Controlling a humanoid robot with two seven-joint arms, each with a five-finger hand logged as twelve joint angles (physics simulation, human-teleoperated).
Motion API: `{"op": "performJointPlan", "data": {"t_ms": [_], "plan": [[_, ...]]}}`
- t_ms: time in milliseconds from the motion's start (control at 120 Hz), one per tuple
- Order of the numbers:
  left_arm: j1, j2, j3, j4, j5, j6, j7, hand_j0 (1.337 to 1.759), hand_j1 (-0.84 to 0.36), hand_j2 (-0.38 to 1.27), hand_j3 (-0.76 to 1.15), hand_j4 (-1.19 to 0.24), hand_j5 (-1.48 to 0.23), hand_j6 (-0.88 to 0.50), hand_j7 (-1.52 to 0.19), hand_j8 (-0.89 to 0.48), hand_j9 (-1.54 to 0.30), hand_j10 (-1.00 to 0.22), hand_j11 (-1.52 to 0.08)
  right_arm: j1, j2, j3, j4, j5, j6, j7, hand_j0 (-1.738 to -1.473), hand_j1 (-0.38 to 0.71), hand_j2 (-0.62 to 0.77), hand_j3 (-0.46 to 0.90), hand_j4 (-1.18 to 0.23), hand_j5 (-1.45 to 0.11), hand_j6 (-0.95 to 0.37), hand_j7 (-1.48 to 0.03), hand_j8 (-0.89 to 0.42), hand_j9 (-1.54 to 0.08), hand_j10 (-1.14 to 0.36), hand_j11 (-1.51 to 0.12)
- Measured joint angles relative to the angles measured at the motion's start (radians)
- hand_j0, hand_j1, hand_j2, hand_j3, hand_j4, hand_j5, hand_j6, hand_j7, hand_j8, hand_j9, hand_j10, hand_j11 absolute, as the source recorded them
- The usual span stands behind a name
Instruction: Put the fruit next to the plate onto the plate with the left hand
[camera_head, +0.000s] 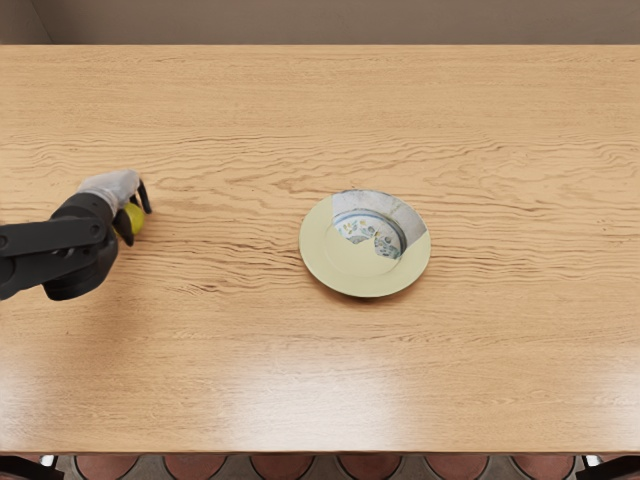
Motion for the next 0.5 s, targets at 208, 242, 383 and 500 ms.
{"op": "performJointPlan", "data": {"t_ms": [208,242,383,500], "plan": [[-0.004,-0.012,0.0,0.019,-0.006,0.027,0.0,1.652,-0.3,0.41,0.14,-0.73,-1.0,-0.45,-0.99,-0.41,-0.99,-0.58,-0.99,0.0,0.0,0.0,0.0,0.0,0.0,0.0,-1.658,-0.31,-0.01,0.0,-0.04,-0.05,-0.04,-0.05,-0.04,-0.05,-0.04,-0.05],[-0.01,-0.011,0.0,0.02,-0.007,0.029,0.0,1.652,-0.3,0.41,0.12,-0.73,-1.02,-0.44,-1.0,-0.4,-1.0,-0.57,-1.0,0.0,0.0,0.0,0.0,0.0,0.0,0.0,-1.658,-0.31,-0.01,0.0,-0.04,-0.05,-0.04,-0.05,-0.04,-0.05,-0.04,-0.05],[-0.032,-0.008,-0.004,0.02,-0.009,0.031,-0.001,1.651,-0.3,0.45,0.06,-0.75,-1.08,-0.42,-1.04,-0.38,-1.04,-0.55,-1.05,0.0,0.0,0.0,0.0,0.0,0.0,0.0,-1.658,-0.31,-0.01,0.0,-0.04,-0.05,-0.04,-0.05,-0.04,-0.05,-0.04,-0.05],[-0.062,-0.003,-0.006,0.018,-0.017,0.027,-0.001,1.649,-0.36,0.53,0.03,-0.77,-1.17,-0.35,-1.11,-0.32,-1.09,-0.5,-1.11,0.0,0.0,0.0,0.0,0.0,0.0,0.0,-1.658,-0.31,-0.01,0.0,-0.04,-0.05,-0.04,-0.05,-0.04,-0.05,-0.04,-0.05]]}}
